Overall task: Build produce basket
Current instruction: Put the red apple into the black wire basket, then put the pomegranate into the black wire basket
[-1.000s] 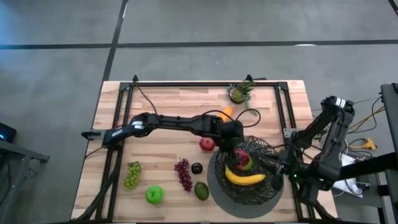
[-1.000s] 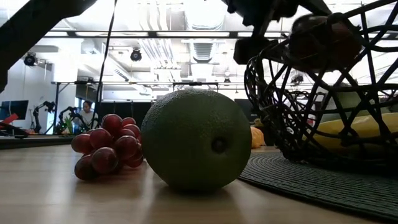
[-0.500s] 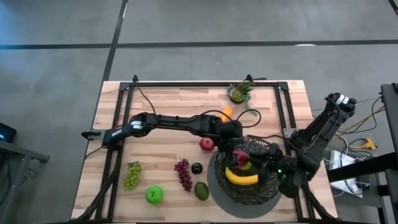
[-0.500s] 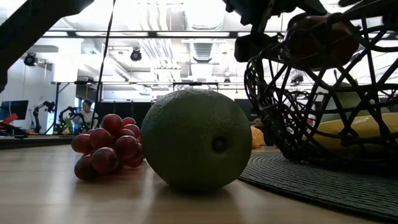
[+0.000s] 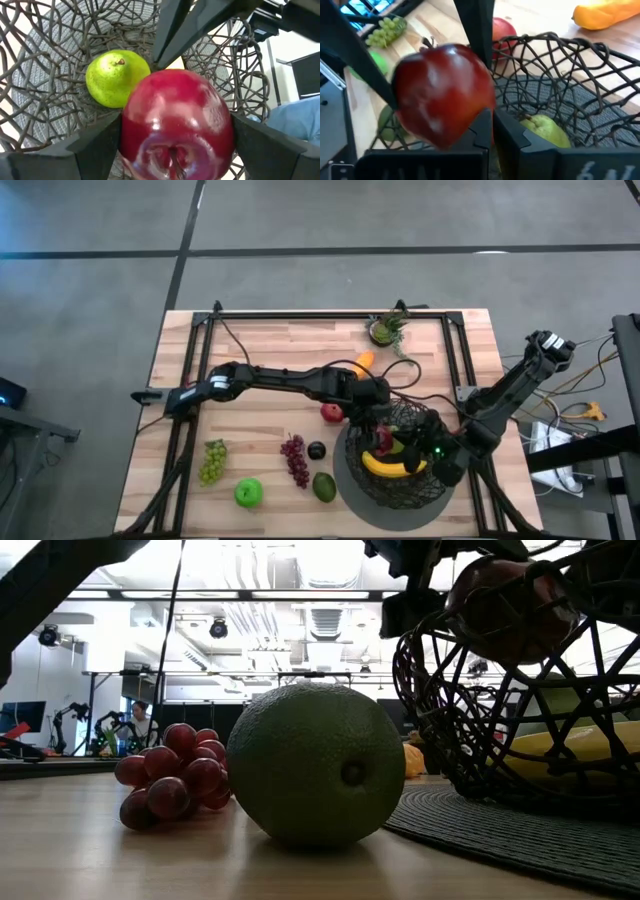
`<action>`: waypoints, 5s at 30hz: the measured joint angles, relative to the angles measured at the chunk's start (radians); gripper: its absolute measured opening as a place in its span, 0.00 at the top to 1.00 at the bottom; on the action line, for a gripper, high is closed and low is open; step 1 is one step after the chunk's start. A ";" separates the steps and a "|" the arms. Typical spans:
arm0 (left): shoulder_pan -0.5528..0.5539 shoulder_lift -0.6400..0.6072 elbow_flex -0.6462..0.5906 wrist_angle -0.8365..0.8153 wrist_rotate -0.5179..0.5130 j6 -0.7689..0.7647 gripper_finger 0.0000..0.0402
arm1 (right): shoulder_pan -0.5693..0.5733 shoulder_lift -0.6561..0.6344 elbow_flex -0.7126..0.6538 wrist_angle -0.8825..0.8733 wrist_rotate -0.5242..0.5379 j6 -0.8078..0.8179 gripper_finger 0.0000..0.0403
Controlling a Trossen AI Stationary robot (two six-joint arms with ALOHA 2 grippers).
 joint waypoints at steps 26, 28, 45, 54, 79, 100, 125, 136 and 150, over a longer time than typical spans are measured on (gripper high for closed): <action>0.023 0.000 -0.006 -0.039 -0.002 0.040 0.16 | -0.059 0.000 -0.004 0.142 0.020 -0.125 0.98; 0.024 0.000 -0.005 -0.029 -0.010 0.046 0.16 | -0.058 0.002 -0.019 0.143 -0.002 -0.110 0.98; 0.022 -0.002 -0.074 -0.024 -0.087 0.071 0.16 | -0.056 -0.013 0.014 0.147 -0.035 -0.177 0.98; 0.015 -0.002 -0.091 0.045 -0.084 0.092 0.16 | -0.089 0.011 -0.011 0.165 -0.021 -0.165 0.98; -0.075 -0.588 -0.584 -0.186 -0.713 -0.259 0.16 | -0.245 -0.033 0.137 0.165 -0.199 -0.432 0.98; -0.140 -1.172 -1.397 0.150 -0.710 -0.659 0.16 | -0.657 0.521 0.583 0.010 -0.604 -0.969 0.56; -0.140 -1.243 -1.508 0.363 -0.682 -0.439 0.16 | -0.676 0.793 0.905 -0.348 -0.586 -0.958 0.95; -0.138 -1.243 -1.508 0.371 -0.679 -0.429 0.16 | -0.676 0.601 0.906 -0.376 -0.593 -0.881 0.97; -0.138 -1.219 -1.508 0.402 -0.682 -0.425 0.16 | -0.521 0.264 0.725 -0.663 -0.948 -0.403 0.97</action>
